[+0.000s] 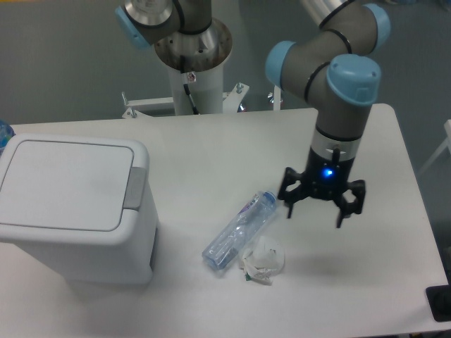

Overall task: Open the trash can
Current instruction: 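Move the gripper over to the grey button on the trash can lid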

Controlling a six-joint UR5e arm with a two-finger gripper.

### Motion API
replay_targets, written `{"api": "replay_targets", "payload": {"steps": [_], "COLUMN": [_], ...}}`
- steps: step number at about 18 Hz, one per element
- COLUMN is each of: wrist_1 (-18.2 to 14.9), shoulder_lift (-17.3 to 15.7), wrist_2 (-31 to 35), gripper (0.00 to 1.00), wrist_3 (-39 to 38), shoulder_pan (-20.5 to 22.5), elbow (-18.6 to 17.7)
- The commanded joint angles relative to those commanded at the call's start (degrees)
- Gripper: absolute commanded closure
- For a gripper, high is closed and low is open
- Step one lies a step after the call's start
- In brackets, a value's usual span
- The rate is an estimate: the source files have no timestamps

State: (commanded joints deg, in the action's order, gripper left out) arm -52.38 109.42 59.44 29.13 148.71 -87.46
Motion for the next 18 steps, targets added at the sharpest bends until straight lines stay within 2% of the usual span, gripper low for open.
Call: {"api": "replay_targets", "payload": {"steps": [3,5,9,12,16,18], "wrist_1": [0.0,0.0,-0.4,-0.4,0.6,0.7], "shoulder_lift": [-0.4,-2.7,-7.5,-9.5,-13.0,-12.8], "wrist_2": [-5.0,-5.4,-5.1,-4.6,-4.3,-4.1], "gripper": [0.00,0.00,0.00,0.00,0.00,0.00], "wrist_3": [-7.8,-9.4,-11.6,-13.1,-11.8,-11.1], "shoulder_pan": [-1.1,-2.0,-6.7,-10.3,-11.4,-11.5], "elbow": [2.8,2.6,1.5,1.0,-5.2,-5.4]}}
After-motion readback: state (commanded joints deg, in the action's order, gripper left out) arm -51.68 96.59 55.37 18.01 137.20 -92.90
